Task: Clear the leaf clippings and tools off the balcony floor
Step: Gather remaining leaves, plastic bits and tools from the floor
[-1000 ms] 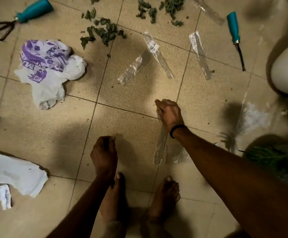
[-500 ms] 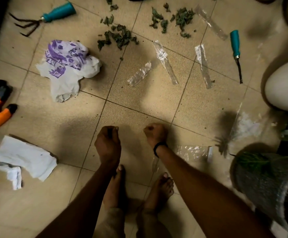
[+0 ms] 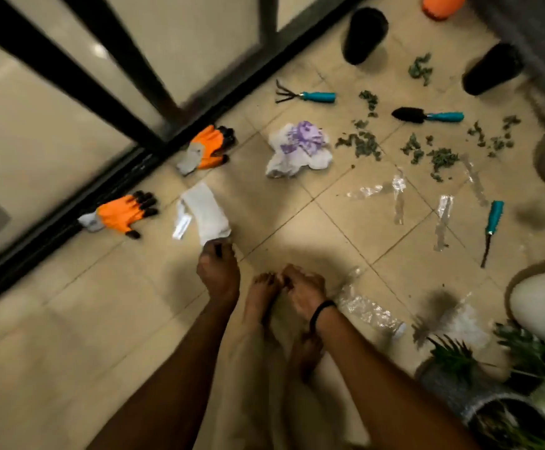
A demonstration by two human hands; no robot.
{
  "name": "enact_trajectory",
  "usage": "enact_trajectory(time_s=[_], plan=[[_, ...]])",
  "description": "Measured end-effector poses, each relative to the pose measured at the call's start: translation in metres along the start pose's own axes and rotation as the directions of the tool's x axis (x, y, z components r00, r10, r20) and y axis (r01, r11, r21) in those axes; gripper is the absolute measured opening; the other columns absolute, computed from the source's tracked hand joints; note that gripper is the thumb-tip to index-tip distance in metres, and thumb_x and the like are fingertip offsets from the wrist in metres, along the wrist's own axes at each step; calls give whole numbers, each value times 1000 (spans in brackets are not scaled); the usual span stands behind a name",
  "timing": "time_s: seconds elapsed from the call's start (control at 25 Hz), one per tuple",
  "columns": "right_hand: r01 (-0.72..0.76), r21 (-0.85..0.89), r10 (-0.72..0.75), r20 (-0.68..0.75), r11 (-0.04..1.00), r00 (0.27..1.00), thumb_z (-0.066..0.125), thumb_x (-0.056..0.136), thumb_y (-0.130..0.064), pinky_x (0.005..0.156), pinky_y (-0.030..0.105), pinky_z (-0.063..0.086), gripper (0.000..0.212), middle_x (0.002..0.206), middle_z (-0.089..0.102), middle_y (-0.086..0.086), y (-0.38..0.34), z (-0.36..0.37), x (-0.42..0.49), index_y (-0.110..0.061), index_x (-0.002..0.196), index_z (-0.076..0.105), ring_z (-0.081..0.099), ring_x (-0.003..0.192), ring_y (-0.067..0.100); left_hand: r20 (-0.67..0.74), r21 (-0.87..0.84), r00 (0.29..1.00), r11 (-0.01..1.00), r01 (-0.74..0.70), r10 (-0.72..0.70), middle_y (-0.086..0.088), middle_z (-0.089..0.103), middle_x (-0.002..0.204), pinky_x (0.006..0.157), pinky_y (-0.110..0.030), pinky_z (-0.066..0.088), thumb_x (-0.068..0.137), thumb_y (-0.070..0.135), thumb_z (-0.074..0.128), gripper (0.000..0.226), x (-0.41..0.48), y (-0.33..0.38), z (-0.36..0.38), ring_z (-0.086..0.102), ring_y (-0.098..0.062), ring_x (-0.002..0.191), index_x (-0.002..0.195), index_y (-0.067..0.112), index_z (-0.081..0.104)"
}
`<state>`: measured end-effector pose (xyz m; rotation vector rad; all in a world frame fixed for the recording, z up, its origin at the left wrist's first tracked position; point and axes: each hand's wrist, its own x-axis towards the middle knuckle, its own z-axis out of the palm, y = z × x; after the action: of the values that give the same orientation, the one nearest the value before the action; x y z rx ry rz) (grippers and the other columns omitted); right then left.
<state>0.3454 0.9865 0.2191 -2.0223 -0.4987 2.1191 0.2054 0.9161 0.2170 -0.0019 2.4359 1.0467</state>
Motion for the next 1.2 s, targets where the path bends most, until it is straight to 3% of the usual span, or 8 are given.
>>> enact_trajectory(time_s=[0.12,0.28,0.4,0.64,0.76,0.92,1.08,1.2], plan=[[40,-153,-17,146,987,989,61,89,5,53,22,50,11,67,61,8,16,52,-54,-2,82,66,56,55,13,-170,-251,971,960,125,-171,-3,69,70,65,-29,55,94,23,63,12,-14,-11,-91,69,-22,66,87,14,67],[73,-341,28,283,937,959,62,91,0,54,17,53,11,79,63,9,68,127,-111,2,101,65,58,52,8,-298,-490,876,848,202,-380,-6,70,75,54,-17,51,97,15,61,15,-29,-56,-208,66,-18,64,92,4,70],[103,-496,109,380,862,919,66,89,0,56,18,54,24,81,66,10,141,197,-160,4,112,63,61,58,10,-373,-628,765,750,208,-525,-7,70,78,55,-19,52,98,15,60,17,-29,-121,-310,65,-15,64,92,4,70],[187,-735,262,449,652,854,70,87,-5,74,26,58,24,92,69,13,345,320,-240,3,109,67,65,81,19,-448,-791,490,587,172,-747,-5,65,65,60,-34,57,96,17,64,23,-14,-289,-508,62,-19,57,73,14,65],[237,-783,275,458,576,845,71,86,-5,74,28,57,15,87,68,13,468,387,-259,3,99,70,63,84,23,-415,-855,421,504,122,-806,-6,65,63,54,-30,56,95,16,65,20,24,-391,-600,59,-12,48,77,6,65],[243,-836,371,453,492,810,67,89,-3,68,25,56,6,84,65,13,632,492,-280,3,92,68,61,76,19,-390,-890,424,452,53,-817,-5,58,59,41,-18,44,94,8,65,23,81,-512,-719,48,-1,37,72,10,60],[392,-830,343,531,397,775,63,90,2,56,22,54,7,75,59,13,764,599,-293,3,97,66,55,63,20,-310,-903,458,409,133,-833,-5,58,59,37,-16,41,91,14,70,25,132,-591,-795,45,0,33,69,9,60],[518,-834,270,552,189,789,74,71,-10,74,38,60,17,84,69,8,820,655,-273,-12,88,74,67,75,24,-260,-900,434,380,216,-862,-3,61,57,42,-18,45,86,27,76,29,157,-625,-821,51,-5,39,68,8,63]])
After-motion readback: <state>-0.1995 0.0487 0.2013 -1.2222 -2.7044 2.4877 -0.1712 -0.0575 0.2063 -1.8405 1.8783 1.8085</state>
